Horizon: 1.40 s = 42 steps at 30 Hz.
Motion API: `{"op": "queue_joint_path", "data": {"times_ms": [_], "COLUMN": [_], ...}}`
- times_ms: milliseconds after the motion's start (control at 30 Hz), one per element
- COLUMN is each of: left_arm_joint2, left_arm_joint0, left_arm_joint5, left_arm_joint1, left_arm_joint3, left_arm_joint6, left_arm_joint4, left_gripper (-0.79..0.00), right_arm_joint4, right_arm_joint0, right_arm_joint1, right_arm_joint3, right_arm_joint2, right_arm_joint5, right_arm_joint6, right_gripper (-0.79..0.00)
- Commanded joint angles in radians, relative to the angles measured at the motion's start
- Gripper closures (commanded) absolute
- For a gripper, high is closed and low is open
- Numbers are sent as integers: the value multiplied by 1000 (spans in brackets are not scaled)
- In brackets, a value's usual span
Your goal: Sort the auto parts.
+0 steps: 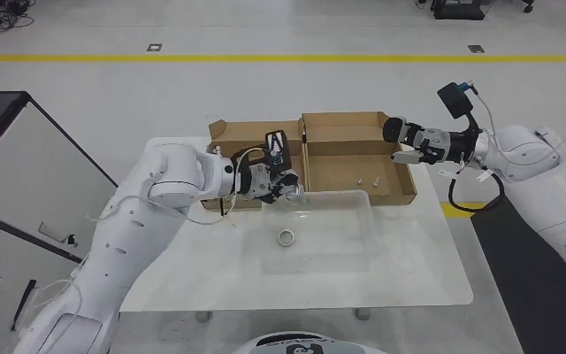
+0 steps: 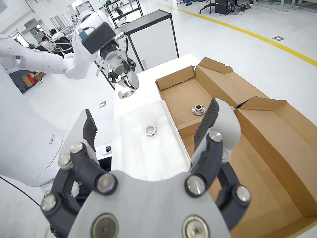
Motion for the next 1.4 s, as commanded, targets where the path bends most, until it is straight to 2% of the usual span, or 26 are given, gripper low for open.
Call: {"op": "queue_joint_path", "data": {"times_ms": [0, 167, 633, 1067, 1367], "left_arm_joint2": [-57, -146, -157, -201, -251], "left_arm_joint0": [38, 105, 115, 212, 291], "left_arm_joint5": [-50, -171, -167, -172, -172], "left_arm_joint1": [11, 28, 33, 56, 79], "left_arm_joint3": [-6, -12, -22, -98, -152], "left_arm_joint6": [59, 193, 212, 562, 816], "left_arm_joint4": [-25, -90, -84, -291, -314], "left_gripper": [0, 0, 0, 0, 0], "right_arm_joint4": [0, 0, 0, 0, 0], "right_arm_joint0": [0, 0, 0, 0, 0], "right_arm_joint1": [0, 0, 0, 0, 0], "right_arm_joint3": [0, 0, 0, 0, 0], "right_arm_joint2": [0, 0, 0, 0, 0], "right_arm_joint5": [0, 0, 0, 0, 0], "right_arm_joint6": [0, 0, 0, 0, 0], "right_gripper": [-785, -785, -785, -785, -785]}}
